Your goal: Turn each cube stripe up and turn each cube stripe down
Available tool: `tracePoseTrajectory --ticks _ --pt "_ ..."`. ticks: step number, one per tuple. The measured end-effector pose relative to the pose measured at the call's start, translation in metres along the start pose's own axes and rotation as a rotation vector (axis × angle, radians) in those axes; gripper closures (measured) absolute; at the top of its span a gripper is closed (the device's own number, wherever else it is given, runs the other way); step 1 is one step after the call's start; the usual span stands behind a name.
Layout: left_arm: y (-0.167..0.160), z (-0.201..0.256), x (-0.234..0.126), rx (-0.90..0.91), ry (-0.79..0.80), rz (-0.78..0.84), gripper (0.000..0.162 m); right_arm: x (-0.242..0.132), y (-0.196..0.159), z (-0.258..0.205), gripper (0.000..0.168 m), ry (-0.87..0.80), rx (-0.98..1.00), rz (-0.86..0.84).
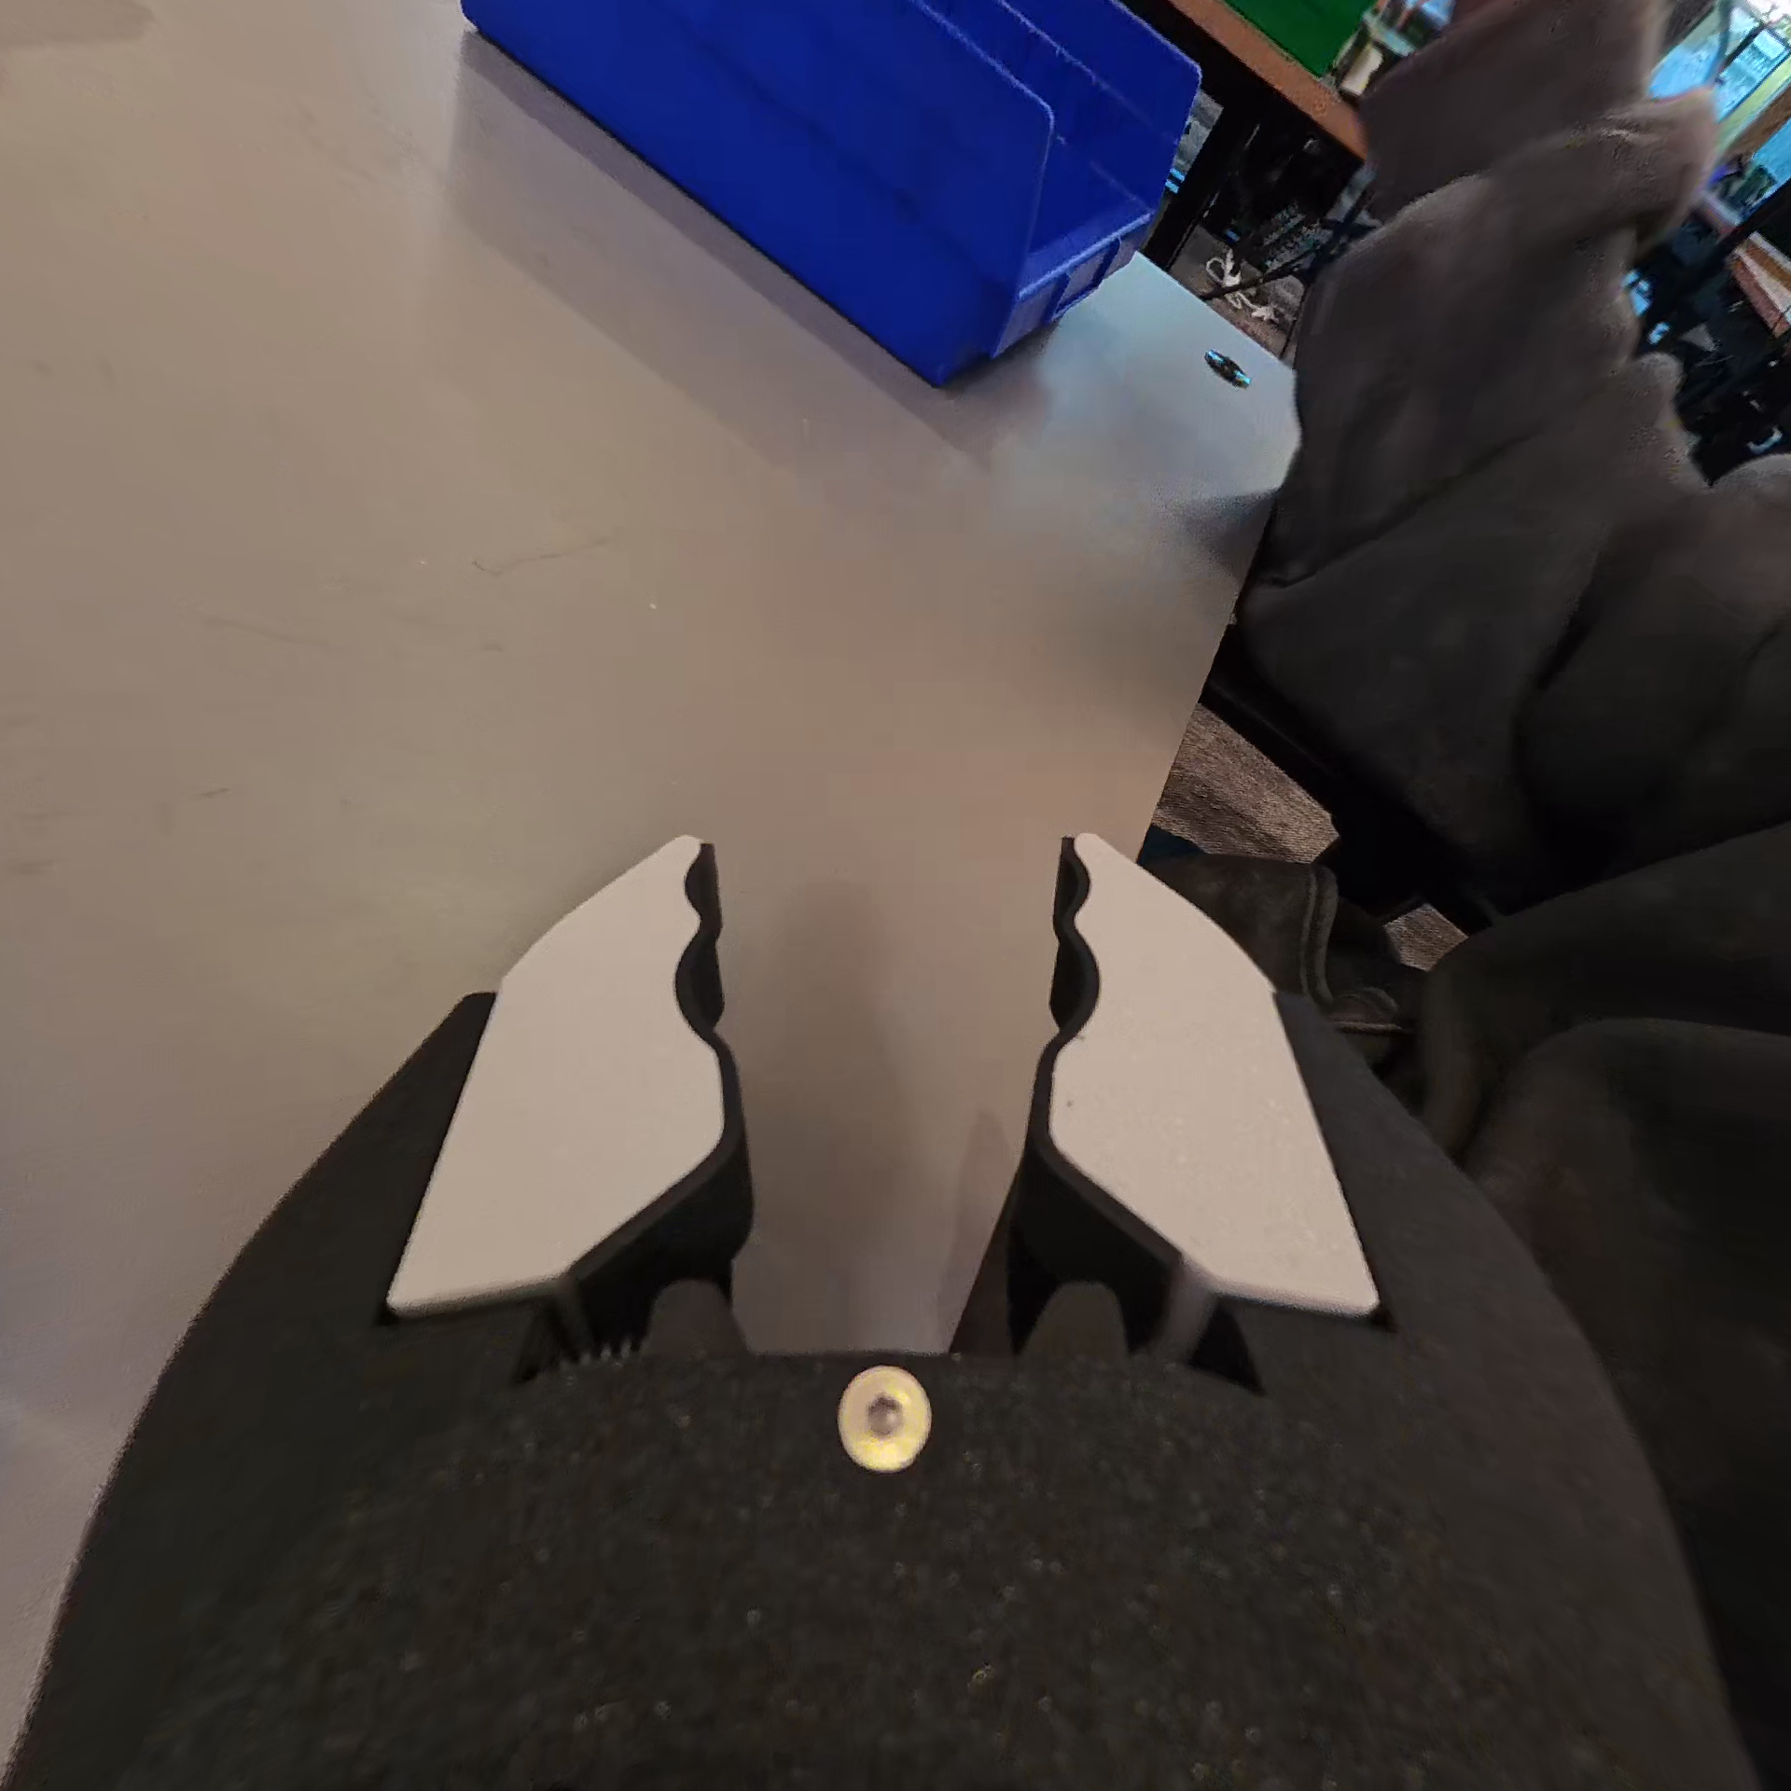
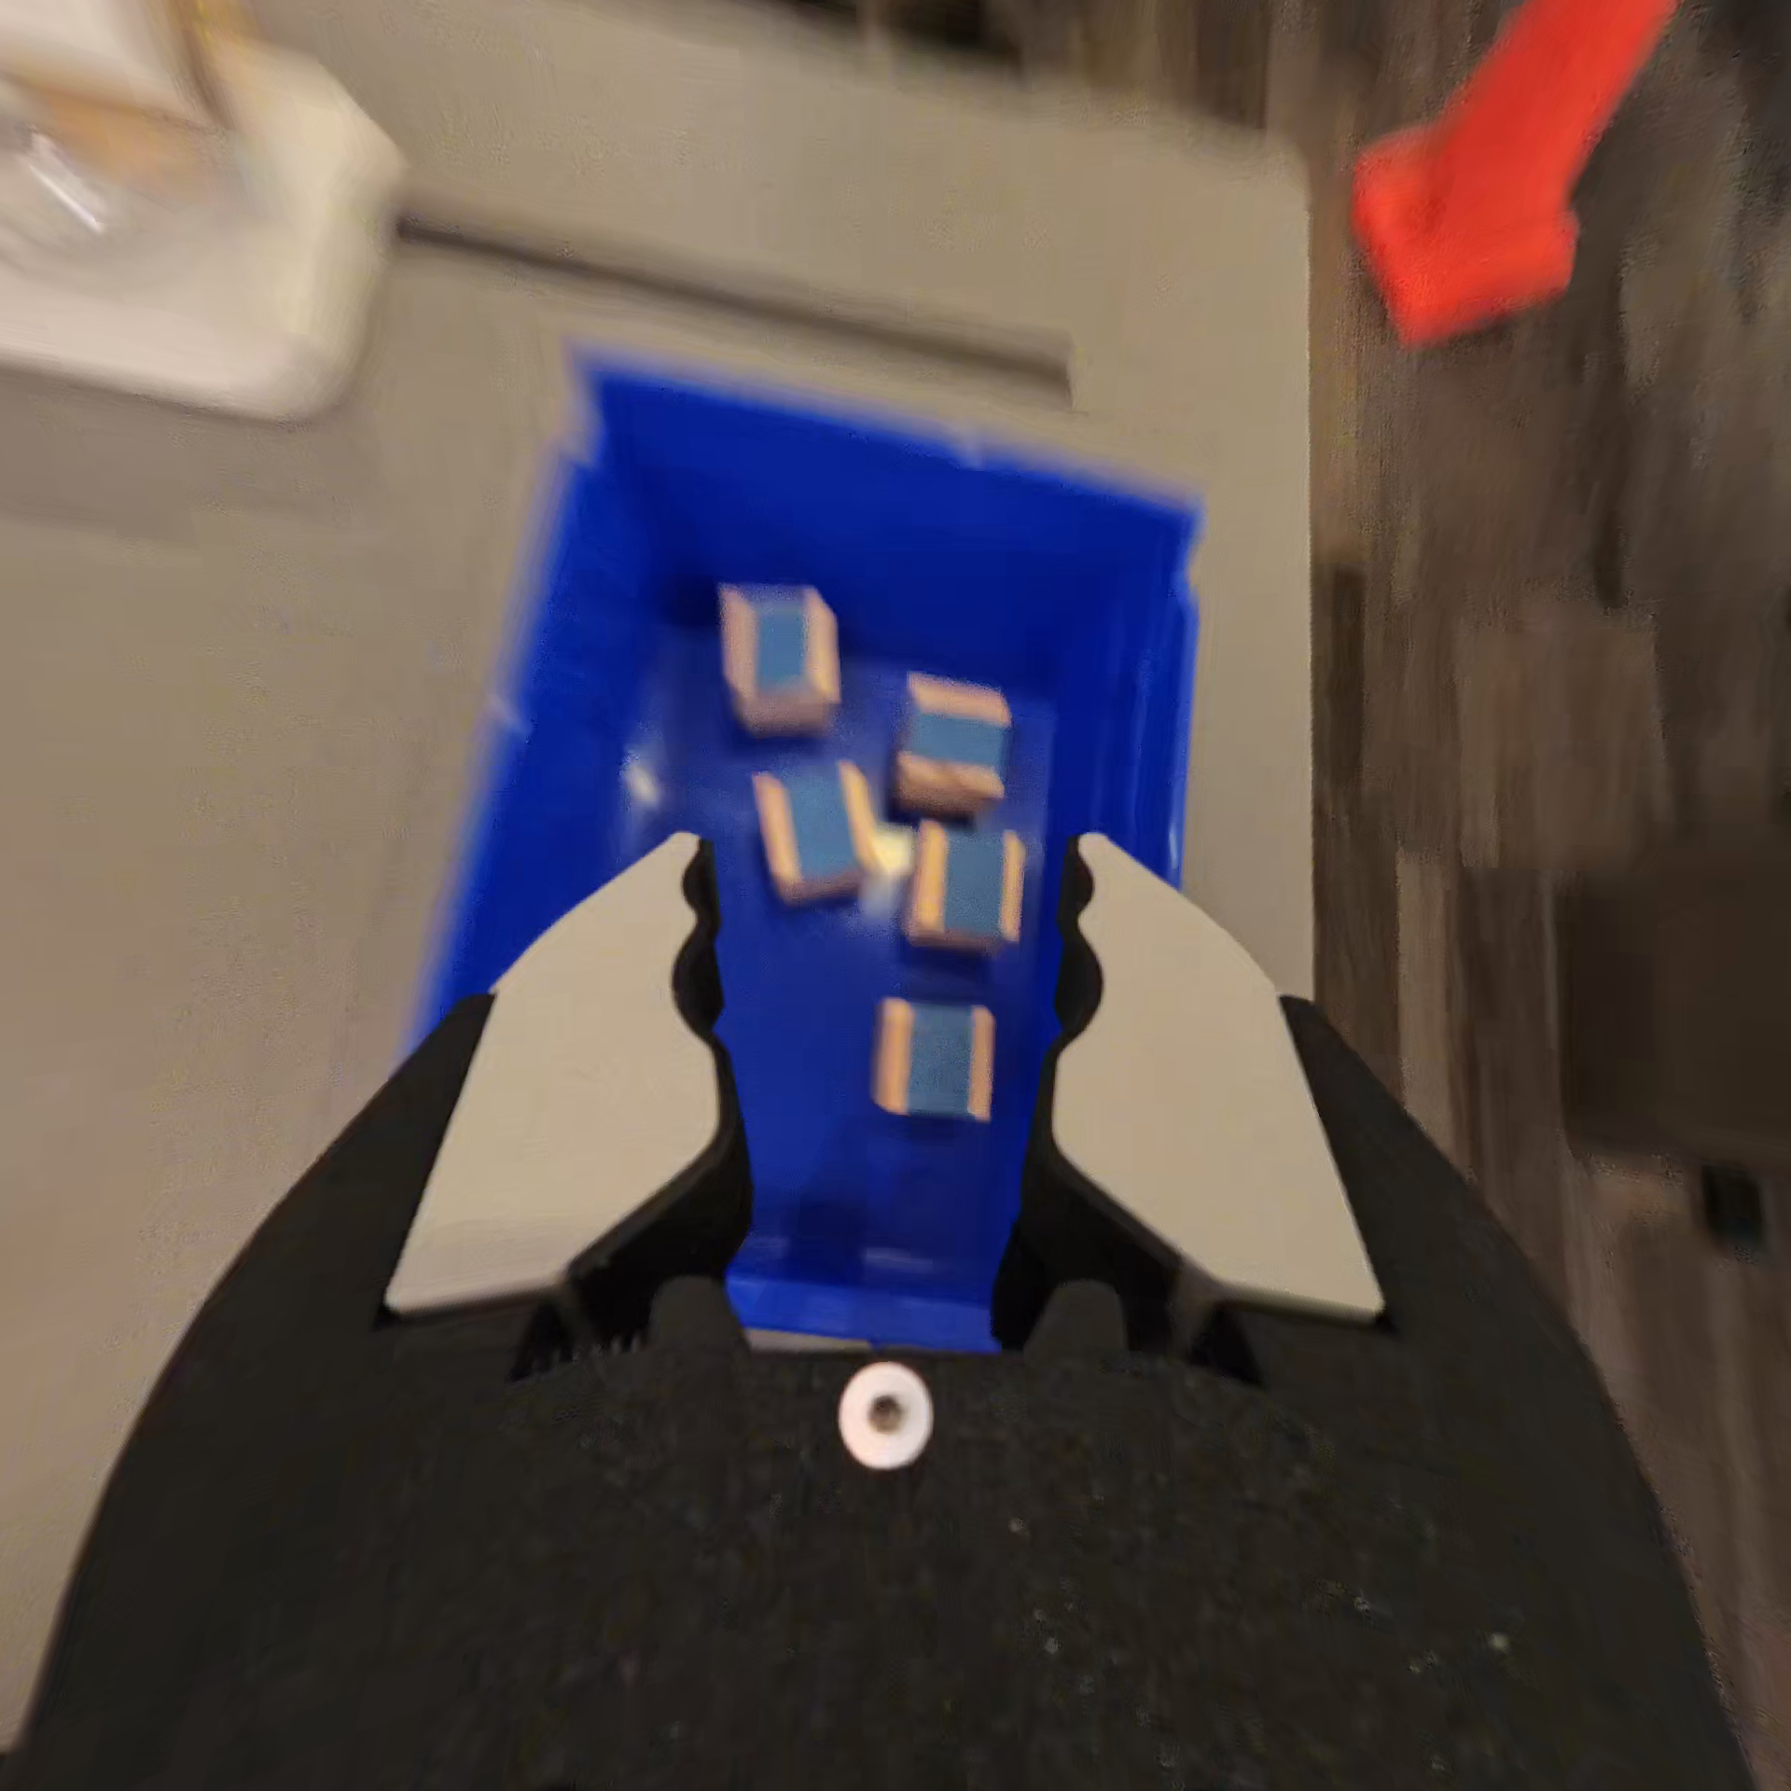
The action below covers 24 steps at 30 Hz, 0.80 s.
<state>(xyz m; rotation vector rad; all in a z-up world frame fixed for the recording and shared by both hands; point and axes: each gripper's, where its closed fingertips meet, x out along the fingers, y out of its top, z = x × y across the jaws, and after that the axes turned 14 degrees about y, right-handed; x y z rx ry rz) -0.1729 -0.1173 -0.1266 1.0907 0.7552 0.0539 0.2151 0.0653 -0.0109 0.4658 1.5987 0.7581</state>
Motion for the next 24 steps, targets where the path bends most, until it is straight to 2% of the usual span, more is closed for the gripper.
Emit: tracePoseTrajectory --ticks 2,4,5,7,9,10,12,14,15,17,19,21,22,24 --pt "0.001 -0.001 -0.001 0.005 0.008 0.006 0.097 -0.045 0.037 -0.059 0.105 0.142 -0.138 0.279" --pt "0.001 -0.002 -0.001 0.006 0.015 0.005 0.097 -0.072 0.045 -0.139 0.112 0.386 -0.258 0.504" --pt "0.001 -0.002 -0.001 0.009 0.017 0.006 0.097 -0.076 0.034 -0.186 0.112 0.554 -0.309 0.558" --pt "0.000 -0.004 -0.001 0.014 0.030 0.004 0.097 -0.073 -0.021 -0.284 0.096 0.973 -0.391 0.565" --pt "0.000 -0.004 -0.002 0.018 0.036 0.003 0.097 -0.050 -0.088 -0.345 0.097 1.206 -0.361 0.448" --pt "0.002 -0.006 -0.003 0.022 0.042 0.005 0.098 -0.037 -0.116 -0.363 0.097 1.244 -0.372 0.385" --pt "0.013 0.000 -0.013 0.035 -0.010 0.055 0.093 -0.018 -0.150 -0.382 0.107 1.230 -0.418 0.289" --pt "0.042 0.010 -0.040 0.037 -0.133 0.163 0.095 -0.009 -0.166 -0.392 0.108 1.218 -0.454 0.228" --pt "0.059 -0.004 -0.053 0.035 -0.092 0.193 0.094 -0.005 -0.168 -0.393 0.109 1.199 -0.467 0.214" --pt "0.094 -0.055 -0.078 0.003 0.087 0.215 0.094 -0.003 -0.165 -0.394 0.110 1.189 -0.452 0.222" --pt "0.115 -0.140 -0.096 -0.106 0.362 0.134 0.099 -0.002 -0.166 -0.394 0.110 1.214 -0.415 0.210" --pt "0.112 -0.233 -0.108 -0.214 0.635 -0.059 0.090 0.007 -0.170 -0.389 0.110 1.188 -0.389 0.193" --pt "0.106 -0.271 -0.110 -0.293 0.716 -0.148 0.089 0.013 -0.173 -0.386 0.111 1.167 -0.382 0.179" --pt "0.099 -0.318 -0.100 -0.478 0.720 -0.249 0.098 0.026 -0.180 -0.380 0.112 1.102 -0.382 0.135"
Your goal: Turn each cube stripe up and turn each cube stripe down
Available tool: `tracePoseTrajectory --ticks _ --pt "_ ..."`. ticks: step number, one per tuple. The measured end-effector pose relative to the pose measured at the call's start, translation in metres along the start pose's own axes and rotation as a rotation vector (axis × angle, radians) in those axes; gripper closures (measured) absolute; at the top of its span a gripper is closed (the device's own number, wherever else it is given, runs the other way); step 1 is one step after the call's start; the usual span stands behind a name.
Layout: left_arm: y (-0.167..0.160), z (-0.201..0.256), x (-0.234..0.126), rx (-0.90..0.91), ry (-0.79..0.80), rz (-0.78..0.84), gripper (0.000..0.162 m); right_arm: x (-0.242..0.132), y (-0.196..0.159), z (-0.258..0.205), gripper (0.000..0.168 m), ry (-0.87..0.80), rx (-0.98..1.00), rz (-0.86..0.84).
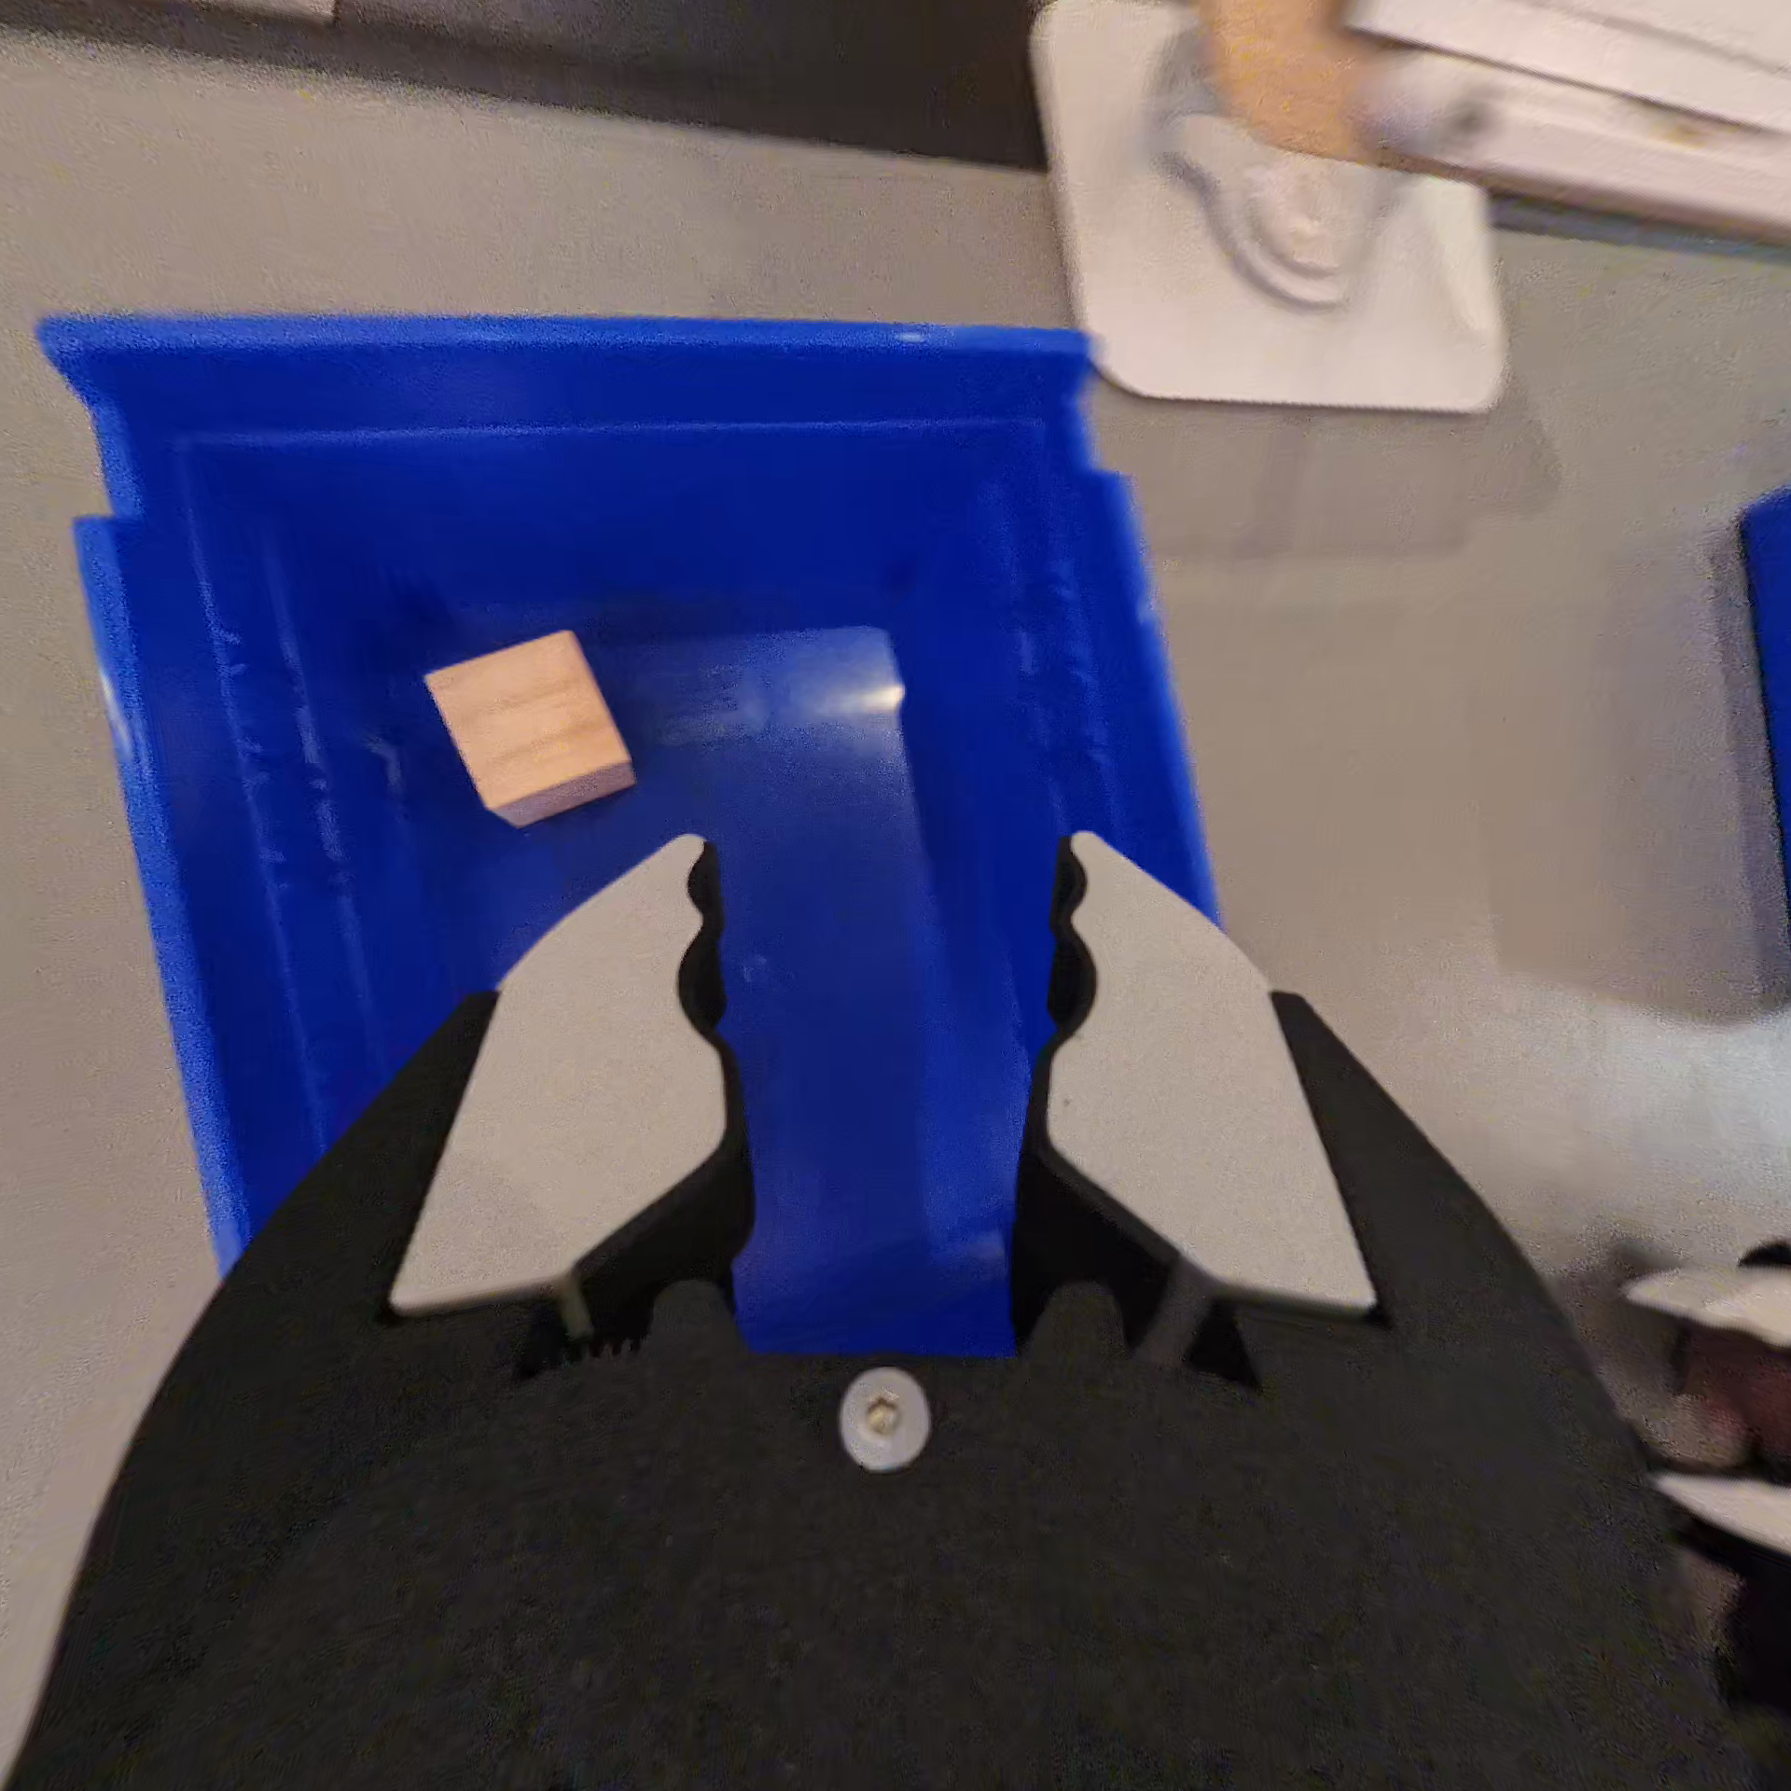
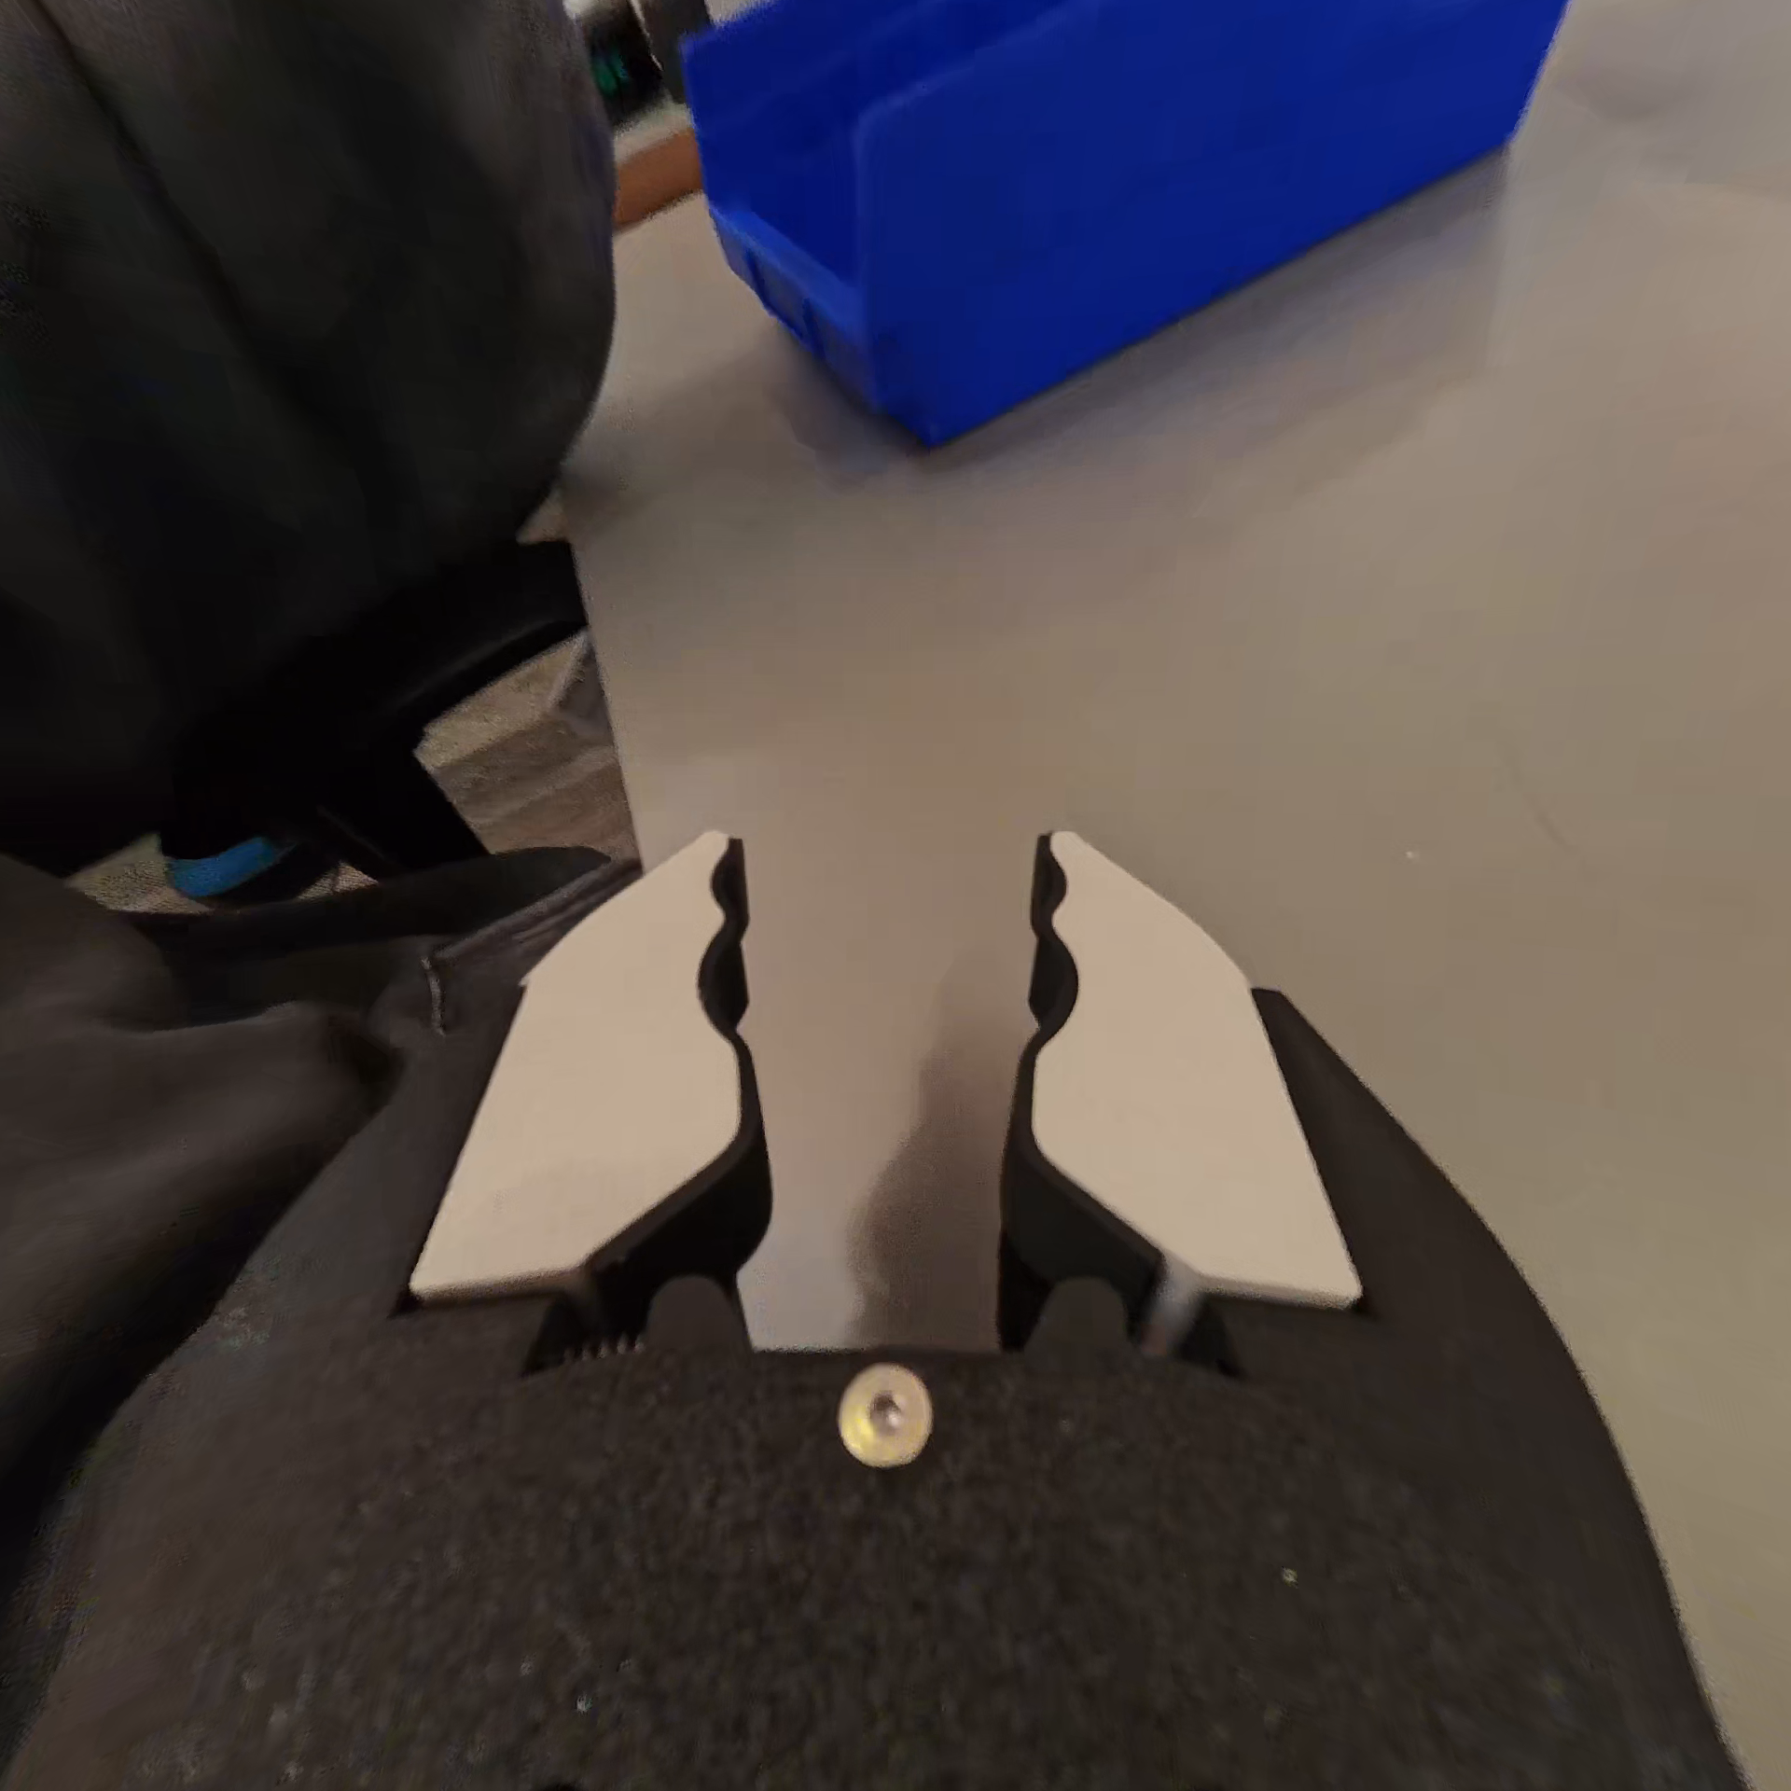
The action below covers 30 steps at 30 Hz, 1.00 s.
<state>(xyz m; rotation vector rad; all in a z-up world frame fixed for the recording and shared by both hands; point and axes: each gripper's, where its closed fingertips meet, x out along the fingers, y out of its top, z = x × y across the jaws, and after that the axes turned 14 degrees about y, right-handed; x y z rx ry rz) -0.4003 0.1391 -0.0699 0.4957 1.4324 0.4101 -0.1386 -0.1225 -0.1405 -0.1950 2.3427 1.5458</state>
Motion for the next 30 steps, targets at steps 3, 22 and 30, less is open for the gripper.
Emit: tracePoseTrajectory --ticks 3,22,30 --pt "0.010 -0.042 0.050 -0.036 0.184 -0.162 0.100 -0.001 0.001 -0.002 0.113 0.019 0.011 0.006" --pt "-0.005 -0.051 0.088 -0.023 0.148 -0.336 0.120 -0.020 0.017 -0.006 0.115 0.069 0.007 0.098" --pt "0.013 0.074 -0.049 0.026 -0.564 0.112 0.120 -0.045 0.047 0.028 0.112 0.122 0.167 0.305"
